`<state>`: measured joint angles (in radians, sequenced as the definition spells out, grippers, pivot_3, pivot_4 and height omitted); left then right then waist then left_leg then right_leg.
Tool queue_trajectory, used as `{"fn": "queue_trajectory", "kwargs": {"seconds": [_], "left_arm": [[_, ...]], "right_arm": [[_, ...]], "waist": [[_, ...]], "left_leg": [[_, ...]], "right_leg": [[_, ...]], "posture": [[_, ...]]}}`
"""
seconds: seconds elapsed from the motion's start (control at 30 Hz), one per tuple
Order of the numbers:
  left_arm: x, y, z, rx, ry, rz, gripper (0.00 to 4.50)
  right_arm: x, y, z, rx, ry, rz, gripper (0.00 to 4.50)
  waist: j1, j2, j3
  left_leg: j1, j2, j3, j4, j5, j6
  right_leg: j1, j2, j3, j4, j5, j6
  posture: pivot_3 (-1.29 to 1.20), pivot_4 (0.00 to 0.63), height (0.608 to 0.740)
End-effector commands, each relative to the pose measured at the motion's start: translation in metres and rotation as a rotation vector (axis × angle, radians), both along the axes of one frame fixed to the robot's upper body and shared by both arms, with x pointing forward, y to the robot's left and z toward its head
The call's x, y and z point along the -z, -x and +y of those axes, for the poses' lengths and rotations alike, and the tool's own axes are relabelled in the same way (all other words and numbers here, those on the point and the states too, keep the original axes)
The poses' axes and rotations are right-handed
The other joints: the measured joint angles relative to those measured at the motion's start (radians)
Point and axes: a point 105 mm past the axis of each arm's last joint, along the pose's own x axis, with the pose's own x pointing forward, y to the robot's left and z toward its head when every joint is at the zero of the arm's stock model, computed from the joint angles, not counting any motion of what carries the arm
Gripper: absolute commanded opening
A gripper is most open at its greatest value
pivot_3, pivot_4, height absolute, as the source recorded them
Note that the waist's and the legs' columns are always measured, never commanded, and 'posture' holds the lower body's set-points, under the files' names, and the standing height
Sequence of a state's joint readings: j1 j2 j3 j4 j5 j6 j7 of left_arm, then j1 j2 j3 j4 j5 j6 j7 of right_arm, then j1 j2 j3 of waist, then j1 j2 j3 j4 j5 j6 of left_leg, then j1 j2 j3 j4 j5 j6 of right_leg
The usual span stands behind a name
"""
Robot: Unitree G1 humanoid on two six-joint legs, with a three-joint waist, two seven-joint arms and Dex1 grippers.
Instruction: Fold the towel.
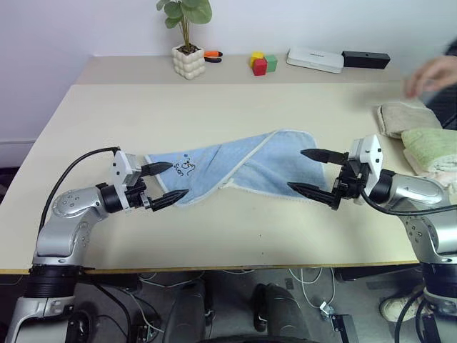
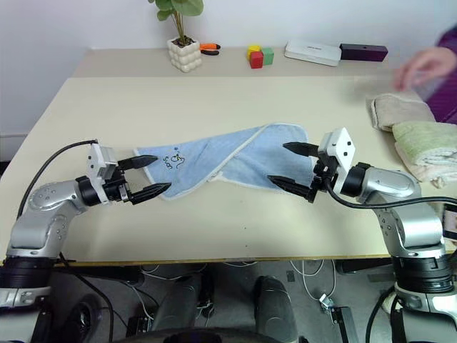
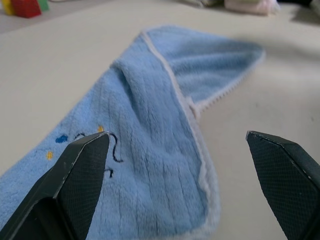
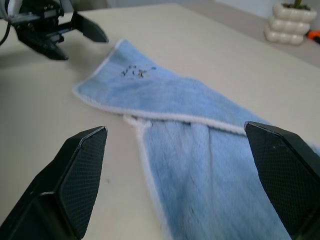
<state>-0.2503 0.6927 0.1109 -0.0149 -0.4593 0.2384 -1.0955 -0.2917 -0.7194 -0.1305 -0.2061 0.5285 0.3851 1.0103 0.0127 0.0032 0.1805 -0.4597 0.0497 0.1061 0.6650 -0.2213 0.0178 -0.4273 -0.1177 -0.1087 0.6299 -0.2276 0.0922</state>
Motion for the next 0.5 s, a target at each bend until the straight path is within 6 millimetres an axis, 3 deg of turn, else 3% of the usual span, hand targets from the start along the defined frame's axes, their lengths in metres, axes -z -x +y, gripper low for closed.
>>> {"fn": "queue_trajectory", "kwargs": {"seconds": [0.03, 0.13, 0.37, 0.5], "left_arm": [[0.000, 0.008, -0.002, 0.066, -0.099, -0.031, 4.49], [0.006, 0.015, -0.010, 0.134, -0.164, -0.029, 4.49], [0.016, 0.010, -0.018, 0.170, -0.238, -0.102, 4.49], [0.022, 0.010, -0.009, 0.169, -0.253, -0.074, 4.49]], "right_arm": [[-0.010, -0.003, 0.004, -0.007, -0.015, -0.056, 4.50], [-0.010, -0.006, 0.007, -0.013, -0.032, -0.069, 4.50], [-0.010, -0.009, 0.020, -0.019, -0.068, -0.096, 4.50], [-0.012, -0.011, 0.026, -0.024, -0.076, -0.112, 4.50]], "waist": [[0.000, 0.000, 0.000], [0.001, 0.000, 0.000], [0.000, 0.000, 0.000], [-0.001, 0.000, 0.000]], "left_leg": [[0.000, 0.000, 0.000, 0.000, 0.000, 0.000], [0.000, 0.000, 0.000, 0.000, 0.000, 0.000], [0.000, 0.000, 0.000, 0.000, 0.000, 0.000], [0.000, 0.000, 0.001, 0.000, 0.000, 0.000]], "right_leg": [[0.000, 0.000, 0.000, 0.000, 0.000, 0.000], [0.000, 0.000, 0.000, 0.000, 0.000, 0.000], [0.000, 0.000, 0.000, 0.000, 0.000, 0.000], [0.000, 0.000, 0.000, 0.000, 0.000, 0.000]], "posture": [[0.00, 0.150, 0.740], [0.00, 0.150, 0.740], [0.00, 0.150, 0.740], [0.00, 0.150, 0.740]]}}
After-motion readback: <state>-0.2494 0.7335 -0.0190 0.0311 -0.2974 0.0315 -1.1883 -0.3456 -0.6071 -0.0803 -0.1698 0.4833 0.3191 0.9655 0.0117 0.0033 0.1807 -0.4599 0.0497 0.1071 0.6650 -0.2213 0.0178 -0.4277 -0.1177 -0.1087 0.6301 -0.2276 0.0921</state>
